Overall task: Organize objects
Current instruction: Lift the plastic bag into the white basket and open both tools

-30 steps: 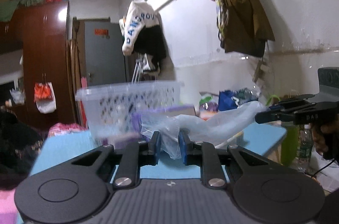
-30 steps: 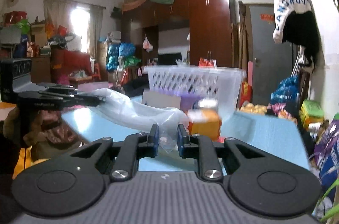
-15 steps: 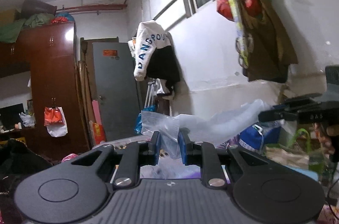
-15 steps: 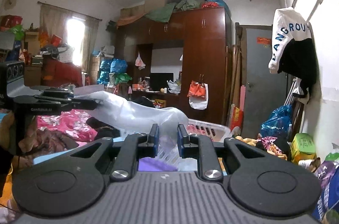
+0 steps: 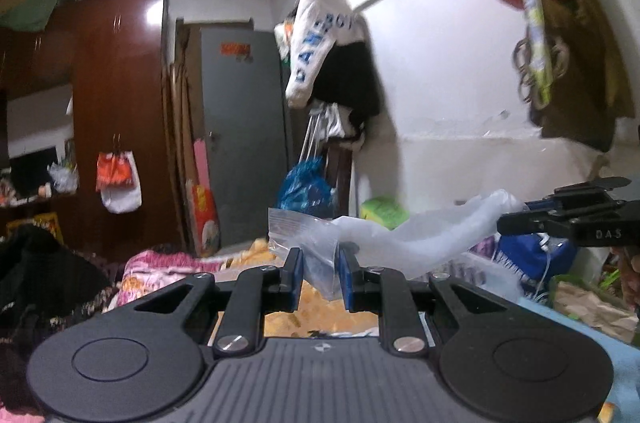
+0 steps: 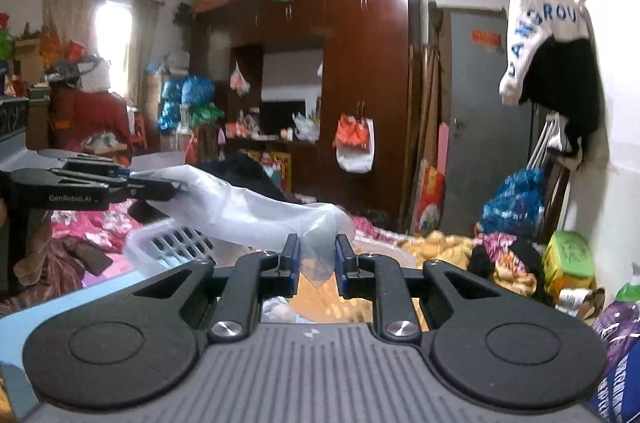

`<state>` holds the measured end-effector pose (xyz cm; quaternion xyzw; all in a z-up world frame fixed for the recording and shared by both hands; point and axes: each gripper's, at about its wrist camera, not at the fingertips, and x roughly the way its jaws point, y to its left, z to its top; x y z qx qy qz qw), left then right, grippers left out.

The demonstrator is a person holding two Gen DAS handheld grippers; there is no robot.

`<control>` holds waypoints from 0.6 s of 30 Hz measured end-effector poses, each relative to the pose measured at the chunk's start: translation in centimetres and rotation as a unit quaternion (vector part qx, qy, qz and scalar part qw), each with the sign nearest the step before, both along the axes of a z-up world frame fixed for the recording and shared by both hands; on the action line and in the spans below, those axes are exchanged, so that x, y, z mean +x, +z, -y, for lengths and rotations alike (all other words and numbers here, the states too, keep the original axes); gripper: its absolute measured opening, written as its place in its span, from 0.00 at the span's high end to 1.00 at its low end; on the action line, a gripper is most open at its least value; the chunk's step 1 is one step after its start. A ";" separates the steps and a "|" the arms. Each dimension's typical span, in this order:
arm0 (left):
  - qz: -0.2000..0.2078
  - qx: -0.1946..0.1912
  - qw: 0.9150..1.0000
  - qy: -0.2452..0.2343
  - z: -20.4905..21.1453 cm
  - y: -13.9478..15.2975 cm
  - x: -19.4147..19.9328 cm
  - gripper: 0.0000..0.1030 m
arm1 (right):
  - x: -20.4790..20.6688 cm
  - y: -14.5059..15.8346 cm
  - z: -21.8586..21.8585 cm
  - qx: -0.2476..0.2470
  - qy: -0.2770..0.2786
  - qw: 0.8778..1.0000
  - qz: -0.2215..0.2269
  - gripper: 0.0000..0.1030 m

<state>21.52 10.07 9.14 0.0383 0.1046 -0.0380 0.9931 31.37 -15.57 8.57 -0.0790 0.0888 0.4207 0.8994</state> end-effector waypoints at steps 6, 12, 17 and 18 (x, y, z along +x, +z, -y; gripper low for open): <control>-0.033 0.012 0.999 0.021 -0.5 -0.7 2.2 0.78 | 0.8 -1.1 -1.5 -0.032 -0.011 0.999 -0.019 0.80; -0.056 0.018 0.998 0.032 -0.6 -1.0 3.5 0.77 | 2.2 -0.8 -2.0 -0.045 -0.014 0.998 -0.033 0.80; -0.060 0.013 0.997 0.037 -1.0 -1.3 3.7 0.72 | 2.5 -0.4 -1.9 -0.050 -0.019 0.998 -0.041 0.65; -0.058 0.017 0.997 0.044 -1.1 -1.4 3.6 0.67 | 2.6 -0.3 -2.0 -0.049 -0.023 0.998 -0.041 0.57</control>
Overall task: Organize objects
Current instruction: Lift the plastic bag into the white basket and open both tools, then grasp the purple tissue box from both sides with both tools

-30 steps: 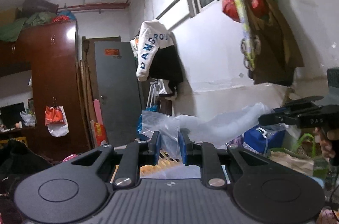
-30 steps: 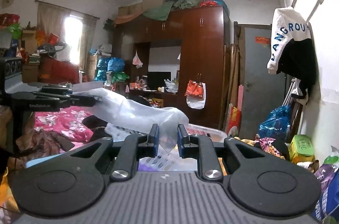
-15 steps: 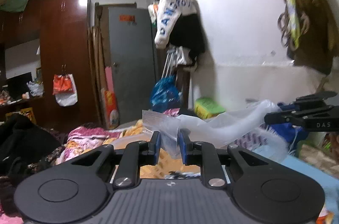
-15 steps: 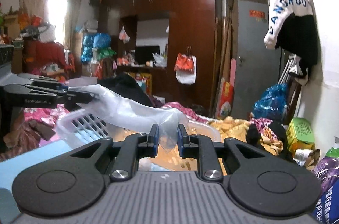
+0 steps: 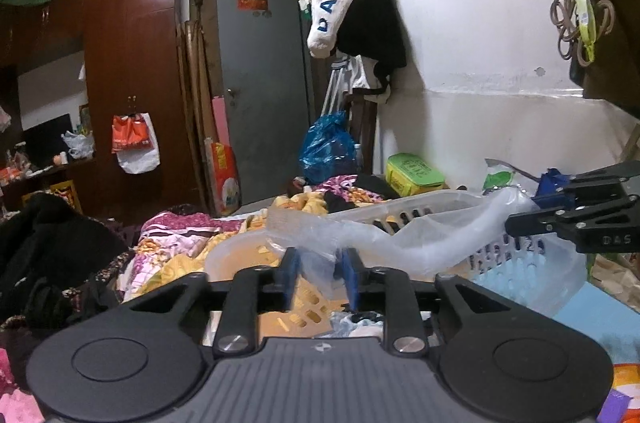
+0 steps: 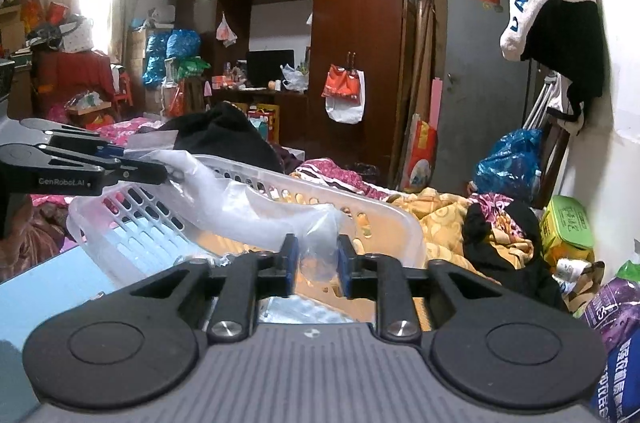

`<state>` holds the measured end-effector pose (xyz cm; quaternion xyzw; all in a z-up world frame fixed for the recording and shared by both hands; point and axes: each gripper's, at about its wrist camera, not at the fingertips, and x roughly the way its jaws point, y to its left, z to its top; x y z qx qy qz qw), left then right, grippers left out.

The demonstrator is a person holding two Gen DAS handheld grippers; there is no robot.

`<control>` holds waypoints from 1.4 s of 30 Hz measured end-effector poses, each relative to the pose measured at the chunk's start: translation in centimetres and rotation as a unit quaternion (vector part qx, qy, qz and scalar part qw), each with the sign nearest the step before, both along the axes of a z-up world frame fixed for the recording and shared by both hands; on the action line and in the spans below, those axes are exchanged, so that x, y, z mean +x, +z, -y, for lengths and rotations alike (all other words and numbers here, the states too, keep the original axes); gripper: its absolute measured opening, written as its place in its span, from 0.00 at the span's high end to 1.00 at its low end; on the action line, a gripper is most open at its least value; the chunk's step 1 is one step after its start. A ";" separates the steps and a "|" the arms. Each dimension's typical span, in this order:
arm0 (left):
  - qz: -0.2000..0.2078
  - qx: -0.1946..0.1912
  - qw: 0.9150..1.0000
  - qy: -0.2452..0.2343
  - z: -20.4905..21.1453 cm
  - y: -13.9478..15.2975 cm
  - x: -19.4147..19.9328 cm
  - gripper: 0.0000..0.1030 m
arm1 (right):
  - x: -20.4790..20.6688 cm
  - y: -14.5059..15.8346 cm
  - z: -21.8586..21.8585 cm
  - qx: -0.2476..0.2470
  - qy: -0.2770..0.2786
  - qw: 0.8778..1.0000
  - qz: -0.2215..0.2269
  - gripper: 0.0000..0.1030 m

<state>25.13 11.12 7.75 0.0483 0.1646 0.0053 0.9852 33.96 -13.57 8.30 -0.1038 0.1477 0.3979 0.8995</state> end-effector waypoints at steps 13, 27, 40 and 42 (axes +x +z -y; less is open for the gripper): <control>0.079 -0.015 0.996 -0.031 3.6 -1.5 -12.0 0.19 | -10.1 -2.2 9.6 0.100 -0.019 0.995 0.007 0.00; 0.051 -0.075 0.995 -0.034 3.6 -9.1 -18.2 0.19 | -14.0 -8.3 12.5 0.125 0.000 0.992 -0.017 0.00; 0.051 -0.076 0.994 -0.064 3.9 -10.7 -18.6 0.19 | -15.0 -8.6 11.5 0.131 0.033 0.991 -0.003 0.00; 0.049 -0.077 0.993 -0.076 4.5 -10.5 -18.2 0.19 | -14.7 -8.0 10.5 0.127 0.045 0.991 -0.001 0.00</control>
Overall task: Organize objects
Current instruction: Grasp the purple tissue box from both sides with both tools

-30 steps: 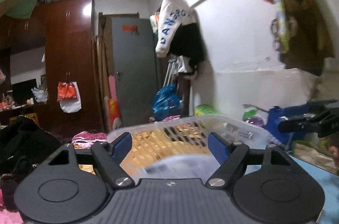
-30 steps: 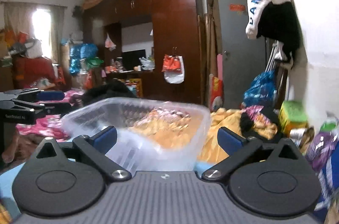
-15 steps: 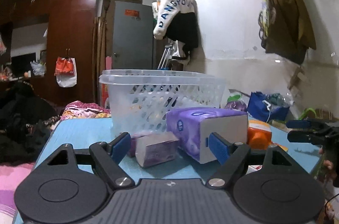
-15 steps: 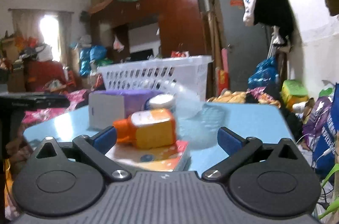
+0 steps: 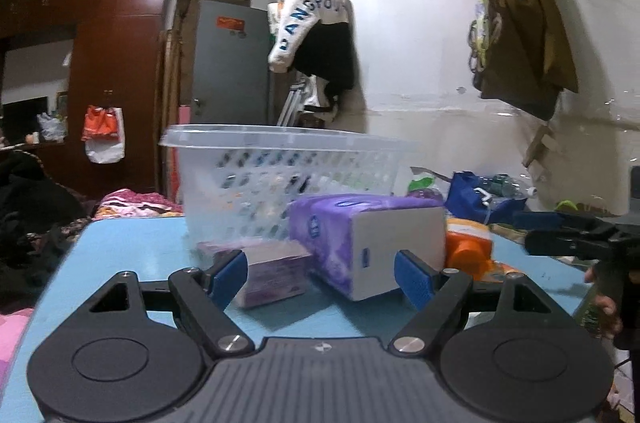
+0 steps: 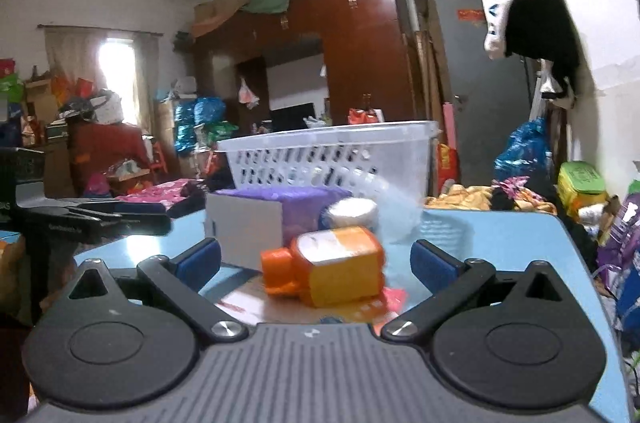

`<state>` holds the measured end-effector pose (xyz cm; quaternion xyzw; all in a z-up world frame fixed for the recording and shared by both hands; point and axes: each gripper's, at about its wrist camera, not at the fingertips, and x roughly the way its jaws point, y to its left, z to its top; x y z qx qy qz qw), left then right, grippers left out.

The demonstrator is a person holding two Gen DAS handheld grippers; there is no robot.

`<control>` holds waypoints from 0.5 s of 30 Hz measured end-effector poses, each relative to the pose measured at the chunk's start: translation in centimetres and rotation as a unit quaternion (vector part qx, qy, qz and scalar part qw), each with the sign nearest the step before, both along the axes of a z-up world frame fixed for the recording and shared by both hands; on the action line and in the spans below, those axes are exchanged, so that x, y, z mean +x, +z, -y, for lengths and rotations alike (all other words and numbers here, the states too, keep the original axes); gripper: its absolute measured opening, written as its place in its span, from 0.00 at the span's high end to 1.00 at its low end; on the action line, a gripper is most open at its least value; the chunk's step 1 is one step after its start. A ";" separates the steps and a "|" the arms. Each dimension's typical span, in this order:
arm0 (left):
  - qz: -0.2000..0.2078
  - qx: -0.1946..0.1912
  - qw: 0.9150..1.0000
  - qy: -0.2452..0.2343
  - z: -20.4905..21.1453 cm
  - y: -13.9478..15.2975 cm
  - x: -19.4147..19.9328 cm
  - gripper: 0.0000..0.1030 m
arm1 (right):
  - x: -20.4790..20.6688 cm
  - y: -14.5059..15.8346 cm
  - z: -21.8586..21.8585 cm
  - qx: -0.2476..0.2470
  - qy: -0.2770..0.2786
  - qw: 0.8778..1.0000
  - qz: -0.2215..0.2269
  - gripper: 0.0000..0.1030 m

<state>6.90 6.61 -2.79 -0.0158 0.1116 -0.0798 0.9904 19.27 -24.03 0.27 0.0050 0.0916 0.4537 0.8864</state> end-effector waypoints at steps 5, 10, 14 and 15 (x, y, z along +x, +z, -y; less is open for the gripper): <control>-0.007 -0.003 1.000 -0.027 1.3 0.6 1.9 0.19 | 0.1 0.6 -2.6 -0.016 0.020 1.000 0.002 0.00; -0.019 -0.008 0.999 -0.029 1.3 0.6 3.1 0.19 | 1.2 0.6 -3.9 -0.041 0.036 0.998 -0.017 0.10; -0.026 -0.023 0.999 -0.036 0.7 0.7 3.7 0.19 | 1.8 0.6 -4.5 -0.048 0.052 0.997 -0.032 0.22; -0.029 -0.024 0.999 -0.040 0.6 0.7 3.8 0.19 | 1.7 0.6 -4.6 -0.050 0.057 0.997 -0.034 0.24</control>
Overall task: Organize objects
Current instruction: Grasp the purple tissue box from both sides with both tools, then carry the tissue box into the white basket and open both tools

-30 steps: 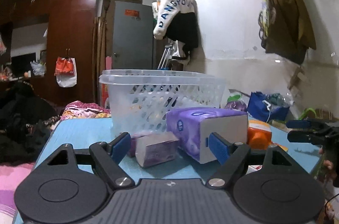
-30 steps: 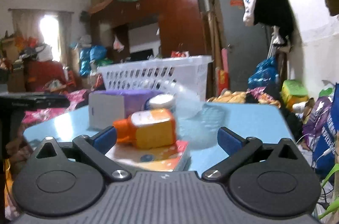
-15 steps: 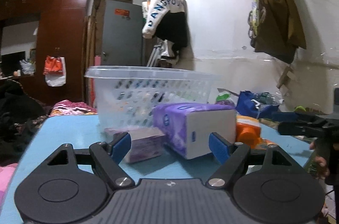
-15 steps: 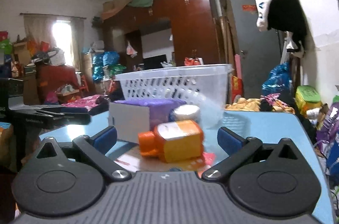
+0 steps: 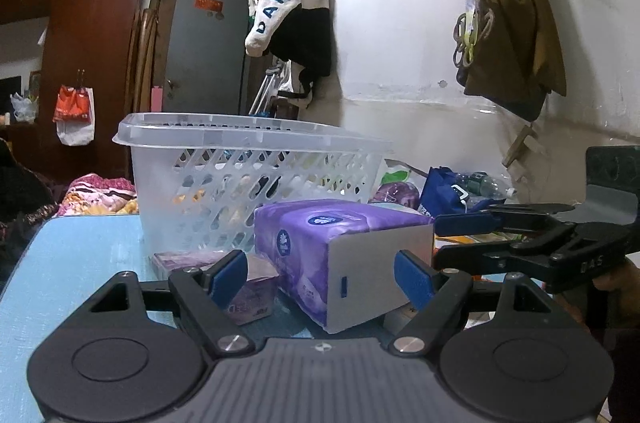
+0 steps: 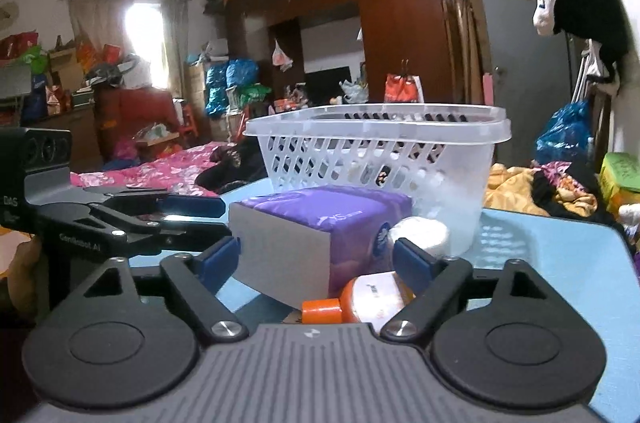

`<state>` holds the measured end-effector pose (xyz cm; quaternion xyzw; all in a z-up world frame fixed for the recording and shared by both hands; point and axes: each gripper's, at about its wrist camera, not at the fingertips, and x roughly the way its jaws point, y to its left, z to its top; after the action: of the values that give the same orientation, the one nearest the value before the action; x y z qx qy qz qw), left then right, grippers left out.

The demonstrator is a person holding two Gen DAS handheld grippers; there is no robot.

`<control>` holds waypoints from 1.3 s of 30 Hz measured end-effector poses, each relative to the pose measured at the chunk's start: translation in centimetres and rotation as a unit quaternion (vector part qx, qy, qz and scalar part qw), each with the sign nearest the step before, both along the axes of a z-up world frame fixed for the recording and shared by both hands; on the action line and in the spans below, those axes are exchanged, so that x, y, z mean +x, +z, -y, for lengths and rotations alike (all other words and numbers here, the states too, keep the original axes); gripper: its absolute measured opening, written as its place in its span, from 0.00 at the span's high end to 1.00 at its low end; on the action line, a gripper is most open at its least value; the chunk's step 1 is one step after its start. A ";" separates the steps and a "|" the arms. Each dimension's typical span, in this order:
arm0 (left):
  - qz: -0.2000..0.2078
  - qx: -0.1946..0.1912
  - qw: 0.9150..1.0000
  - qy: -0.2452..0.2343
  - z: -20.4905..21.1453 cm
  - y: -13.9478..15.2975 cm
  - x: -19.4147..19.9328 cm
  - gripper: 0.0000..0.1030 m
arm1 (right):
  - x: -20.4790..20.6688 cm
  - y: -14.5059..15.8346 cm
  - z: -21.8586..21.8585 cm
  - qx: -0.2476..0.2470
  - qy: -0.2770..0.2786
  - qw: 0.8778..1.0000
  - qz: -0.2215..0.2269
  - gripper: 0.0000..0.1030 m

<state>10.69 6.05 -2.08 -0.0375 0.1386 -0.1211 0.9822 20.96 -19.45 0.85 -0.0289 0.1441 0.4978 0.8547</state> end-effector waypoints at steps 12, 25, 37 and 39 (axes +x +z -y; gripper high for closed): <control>-0.038 0.025 0.999 -0.020 1.0 -0.1 2.3 0.32 | 0.9 0.1 -0.8 -0.037 0.005 0.999 -0.001 0.39; -0.021 0.018 0.999 -0.031 1.7 -0.3 1.6 0.54 | 0.5 0.4 -0.9 -0.040 0.019 0.999 0.024 0.46; 0.054 0.038 0.998 -0.024 3.8 2.5 -3.9 0.55 | -3.9 3.2 0.5 -0.006 0.019 0.995 0.094 0.46; 0.068 0.048 0.996 -0.022 4.3 3.6 -4.5 0.55 | -4.2 4.4 0.6 0.000 0.020 0.994 0.107 0.46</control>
<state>6.22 1.71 1.48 0.0216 0.0782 -0.1383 0.9871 16.77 -20.01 5.30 -0.0848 0.0512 0.5085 0.8554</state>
